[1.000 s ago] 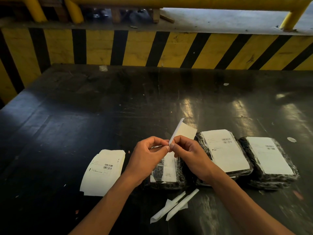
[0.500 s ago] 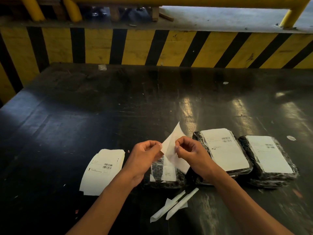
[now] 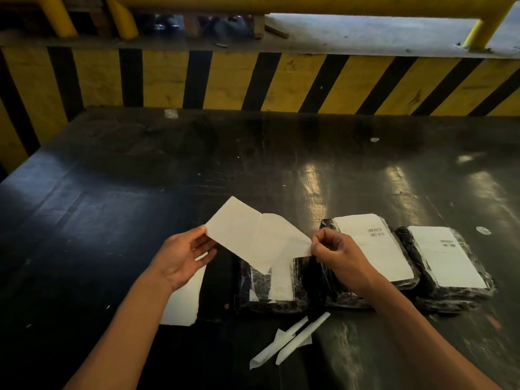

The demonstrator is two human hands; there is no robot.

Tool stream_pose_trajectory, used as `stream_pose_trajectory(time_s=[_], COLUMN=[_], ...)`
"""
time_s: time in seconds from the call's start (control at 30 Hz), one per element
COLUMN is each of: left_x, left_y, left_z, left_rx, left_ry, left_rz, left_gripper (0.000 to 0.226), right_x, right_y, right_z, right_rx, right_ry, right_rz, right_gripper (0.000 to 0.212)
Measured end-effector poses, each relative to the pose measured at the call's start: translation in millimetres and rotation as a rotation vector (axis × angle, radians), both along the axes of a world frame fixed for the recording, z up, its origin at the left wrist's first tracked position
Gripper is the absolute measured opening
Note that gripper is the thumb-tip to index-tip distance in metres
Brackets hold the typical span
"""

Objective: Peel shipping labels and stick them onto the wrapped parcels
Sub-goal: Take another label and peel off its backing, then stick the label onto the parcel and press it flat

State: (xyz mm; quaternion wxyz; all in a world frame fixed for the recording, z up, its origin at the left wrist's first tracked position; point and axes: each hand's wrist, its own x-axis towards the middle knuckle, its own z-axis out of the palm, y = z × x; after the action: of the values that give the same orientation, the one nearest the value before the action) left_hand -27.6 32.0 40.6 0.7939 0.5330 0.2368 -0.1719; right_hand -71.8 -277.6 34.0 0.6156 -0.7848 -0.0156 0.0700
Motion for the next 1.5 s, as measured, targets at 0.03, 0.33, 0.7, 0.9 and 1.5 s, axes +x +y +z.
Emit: stream_pose_trajectory(time_s=[0.03,0.33,0.7,0.9,1.5], left_x=[3.1,21.2,14.3,-4.9,-19.9], left_y=[6.6,34.3,7.4,-31.9,-85.3], left_z=[-2.8,-13.3,18.1,37.0,34.6], left_rx=[0.003,-0.12,-0.088,-0.027,-0.032], left_ry=[0.007,0.081,-0.152,-0.258,-0.248], left_rz=[0.032,0.346,0.425,0.194,0.071], left_gripper=[0.013,0.025,0.026,0.009,0.011], right_x=[0.5,10.8,5.8,-15.7,-18.2], right_y=[-1.5,-10.9,-1.6,29.7,58.8], right_z=[0.5,2.0,35.7,9.0,-3.0], right_rx=[-0.001,0.064,-0.225,-0.71,-0.445], right_ry=[-0.001,-0.038,-0.109,0.087,-0.369], right_rz=[-0.008,-0.213,0.165,0.741,0.007], right_gripper=[0.013,0.014,0.011,0.009,0.041])
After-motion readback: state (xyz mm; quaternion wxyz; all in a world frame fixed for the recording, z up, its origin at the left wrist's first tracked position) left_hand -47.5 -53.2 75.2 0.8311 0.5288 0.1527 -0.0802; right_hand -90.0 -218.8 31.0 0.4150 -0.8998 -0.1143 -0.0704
